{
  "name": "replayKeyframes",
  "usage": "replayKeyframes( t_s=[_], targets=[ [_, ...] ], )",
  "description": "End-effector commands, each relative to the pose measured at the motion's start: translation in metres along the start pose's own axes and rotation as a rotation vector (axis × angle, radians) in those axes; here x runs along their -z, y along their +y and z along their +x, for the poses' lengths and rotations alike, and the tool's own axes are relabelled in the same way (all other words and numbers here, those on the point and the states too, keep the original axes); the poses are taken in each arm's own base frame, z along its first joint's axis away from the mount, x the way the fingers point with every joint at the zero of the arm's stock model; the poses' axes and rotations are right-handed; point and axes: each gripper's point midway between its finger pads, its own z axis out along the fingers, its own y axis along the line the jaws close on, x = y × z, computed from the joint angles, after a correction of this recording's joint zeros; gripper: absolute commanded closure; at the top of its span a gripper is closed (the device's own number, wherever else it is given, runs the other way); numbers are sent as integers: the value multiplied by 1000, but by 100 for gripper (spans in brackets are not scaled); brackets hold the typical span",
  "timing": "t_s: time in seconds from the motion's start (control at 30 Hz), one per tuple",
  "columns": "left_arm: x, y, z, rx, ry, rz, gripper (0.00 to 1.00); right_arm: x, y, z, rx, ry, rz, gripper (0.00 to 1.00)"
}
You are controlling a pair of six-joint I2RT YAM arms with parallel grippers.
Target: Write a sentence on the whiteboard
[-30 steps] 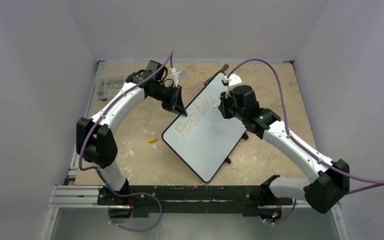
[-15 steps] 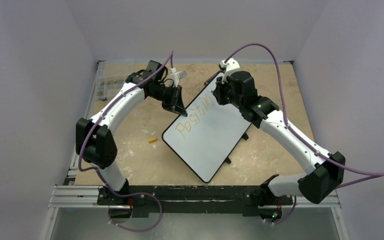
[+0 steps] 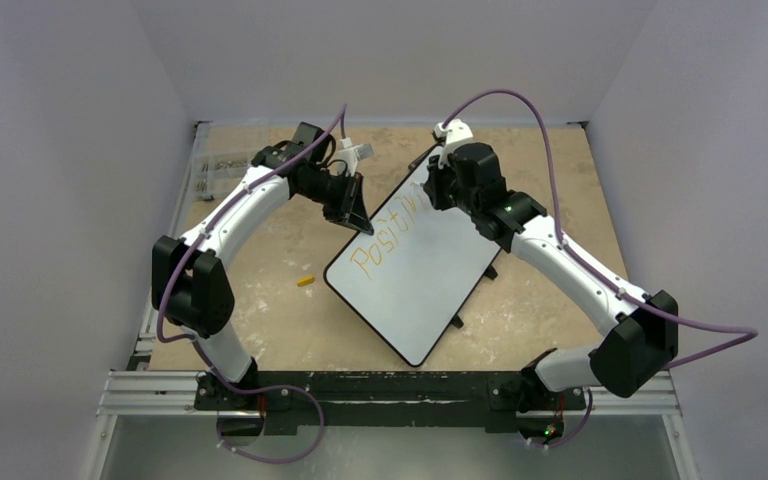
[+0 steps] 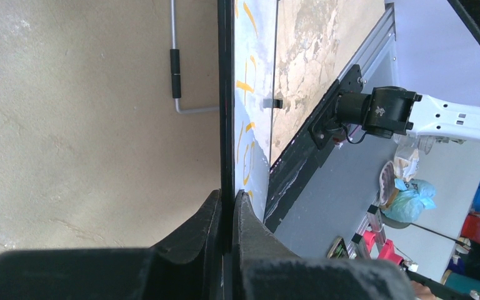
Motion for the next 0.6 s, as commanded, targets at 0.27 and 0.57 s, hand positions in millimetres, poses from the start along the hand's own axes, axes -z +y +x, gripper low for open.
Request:
replayKeyframes(
  t_s=[0.27, 0.57],
  targets=[
    [8, -18, -2, -84, -28, 24, 100, 6, -6, -3, 33, -17, 8, 100],
    [7, -16, -1, -83, -25, 18, 100, 20, -15, -28, 52, -79, 41, 100]
  ],
)
